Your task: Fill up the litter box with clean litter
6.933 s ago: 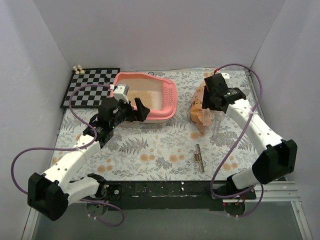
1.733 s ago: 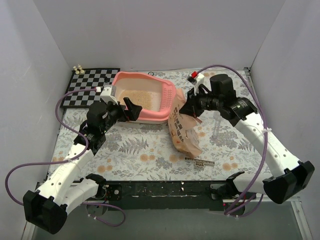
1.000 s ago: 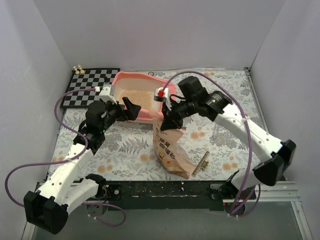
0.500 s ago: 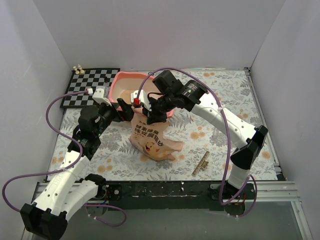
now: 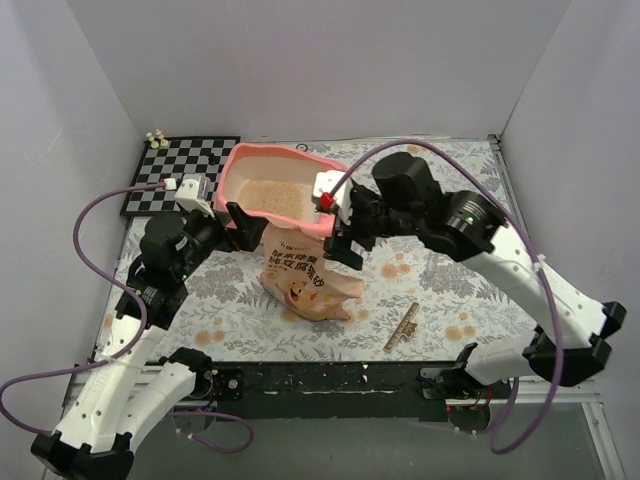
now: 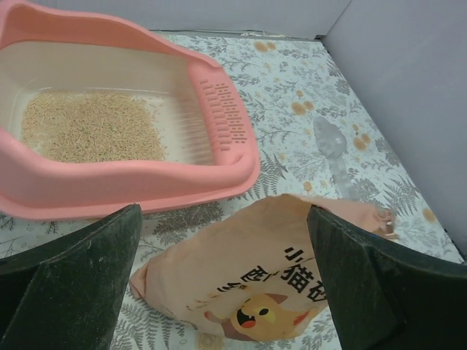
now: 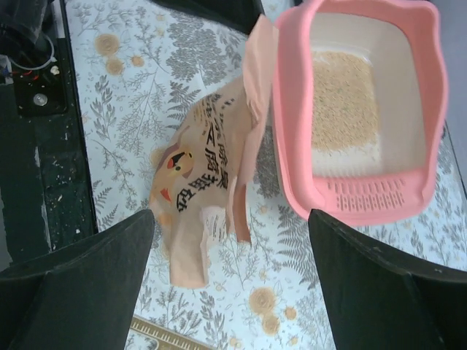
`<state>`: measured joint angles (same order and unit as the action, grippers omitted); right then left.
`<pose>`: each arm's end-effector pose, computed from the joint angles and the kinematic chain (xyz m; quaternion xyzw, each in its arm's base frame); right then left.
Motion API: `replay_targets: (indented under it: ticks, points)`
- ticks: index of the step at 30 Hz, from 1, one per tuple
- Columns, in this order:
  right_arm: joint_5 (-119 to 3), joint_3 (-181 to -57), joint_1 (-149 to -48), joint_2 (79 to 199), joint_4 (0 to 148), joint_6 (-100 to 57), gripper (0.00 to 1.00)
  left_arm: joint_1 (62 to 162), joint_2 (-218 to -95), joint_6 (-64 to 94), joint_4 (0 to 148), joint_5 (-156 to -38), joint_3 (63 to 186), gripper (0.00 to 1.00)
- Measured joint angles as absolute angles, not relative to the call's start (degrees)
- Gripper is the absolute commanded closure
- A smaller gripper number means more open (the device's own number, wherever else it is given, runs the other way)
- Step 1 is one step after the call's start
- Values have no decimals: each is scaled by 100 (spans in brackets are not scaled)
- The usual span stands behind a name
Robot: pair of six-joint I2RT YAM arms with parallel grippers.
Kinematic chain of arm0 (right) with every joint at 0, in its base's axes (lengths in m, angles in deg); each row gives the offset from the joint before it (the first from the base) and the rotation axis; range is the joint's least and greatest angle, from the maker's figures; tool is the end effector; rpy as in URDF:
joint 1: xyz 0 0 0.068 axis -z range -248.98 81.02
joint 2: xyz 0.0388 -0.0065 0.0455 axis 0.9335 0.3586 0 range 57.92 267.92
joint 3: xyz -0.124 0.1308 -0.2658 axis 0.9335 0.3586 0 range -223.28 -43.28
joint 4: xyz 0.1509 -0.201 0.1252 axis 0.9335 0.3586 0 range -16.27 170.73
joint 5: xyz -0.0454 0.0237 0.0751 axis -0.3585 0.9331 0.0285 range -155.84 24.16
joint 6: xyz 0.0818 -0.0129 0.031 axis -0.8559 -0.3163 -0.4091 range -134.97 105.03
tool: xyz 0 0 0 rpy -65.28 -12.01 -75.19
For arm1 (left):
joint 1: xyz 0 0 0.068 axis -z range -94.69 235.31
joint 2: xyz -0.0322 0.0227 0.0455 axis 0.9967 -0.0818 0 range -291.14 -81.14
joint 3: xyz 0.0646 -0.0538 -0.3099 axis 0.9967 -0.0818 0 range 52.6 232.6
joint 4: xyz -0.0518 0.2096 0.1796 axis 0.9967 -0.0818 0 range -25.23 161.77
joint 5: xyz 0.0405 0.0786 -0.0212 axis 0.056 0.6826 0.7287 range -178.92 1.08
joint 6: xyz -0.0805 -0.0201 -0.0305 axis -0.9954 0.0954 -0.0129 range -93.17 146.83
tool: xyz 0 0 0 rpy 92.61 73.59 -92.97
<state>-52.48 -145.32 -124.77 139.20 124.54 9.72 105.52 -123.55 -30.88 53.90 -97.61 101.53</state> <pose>0.1704 0.2828 0.4985 -0.6001 0.6192 0.2301 0.4510 0.1782 -0.0783 0.3850 -0.2025 0.7458 -0.4429 0.4546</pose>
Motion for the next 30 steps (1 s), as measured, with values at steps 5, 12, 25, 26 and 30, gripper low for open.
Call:
replay_targets:
  ticks: [5, 12, 25, 26, 30]
  points:
    - [-5757, -13293, -12477, 12681, 11927, 452, 6, 10565, -12323, -3086, 4723, -10102, 10920, 2]
    - [-5905, -12056, -12477, 12069, 11671, 15, 6, 10569, -12974, -2621, 4205, -10742, 11838, 2]
    - [-5523, -11077, -12477, 11408, 11359, -269, 6, 10995, -14355, -590, 3989, -11615, 12137, 2]
    - [-5486, -11029, -12477, 11380, 11350, -271, 6, 10995, -14318, -409, 4022, -11704, 12137, 2]
    - [-5302, -10919, -12477, 11312, 11262, -274, 6, 10993, -14198, 253, 4124, -12025, 12135, 2]
